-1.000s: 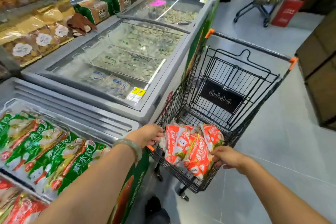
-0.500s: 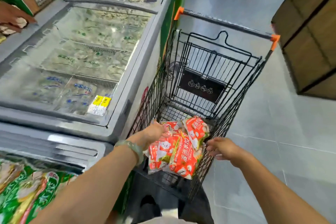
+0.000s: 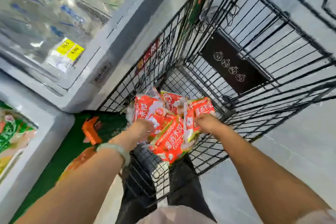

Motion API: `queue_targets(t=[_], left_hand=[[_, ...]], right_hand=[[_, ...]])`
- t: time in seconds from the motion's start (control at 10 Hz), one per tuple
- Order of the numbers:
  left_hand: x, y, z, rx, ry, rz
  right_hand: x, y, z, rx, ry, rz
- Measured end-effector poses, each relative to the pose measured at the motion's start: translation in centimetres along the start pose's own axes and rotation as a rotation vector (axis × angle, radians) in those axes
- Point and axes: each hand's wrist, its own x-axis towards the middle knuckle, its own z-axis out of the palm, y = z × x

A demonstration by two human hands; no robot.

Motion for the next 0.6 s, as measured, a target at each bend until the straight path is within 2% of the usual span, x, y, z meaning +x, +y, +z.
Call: queue_targets(t=[0.1,0.3,0.4,0.5,0.6], left_hand=[[2.4,0.5,2.0,-0.031,0.000,-0.087],[6.2,-0.5,4.4,-0.012,-0.017,-0.068],[7.8,-1.3,4.4,-0.098,0.004,-0.101],[8.2,-1.1,4.6,-0.155,-0.002,-0.132],[8.3,-0.6,4.7,-0.142,-0.024,-0.116]], right_hand=[[3.1,0.5,0.1,-0.065,-0.022,-0.022],[8.8,-1.0,1.4,-0.033,-0.033,-0.182],[11.0,-1.7,1.6,-0.426,0.047,-0.259],[11.5,-1.2,1.4,-0.708,0.092,-0.303],[11.2,0.0,0.8,-0.877,0.135,-0.372]])
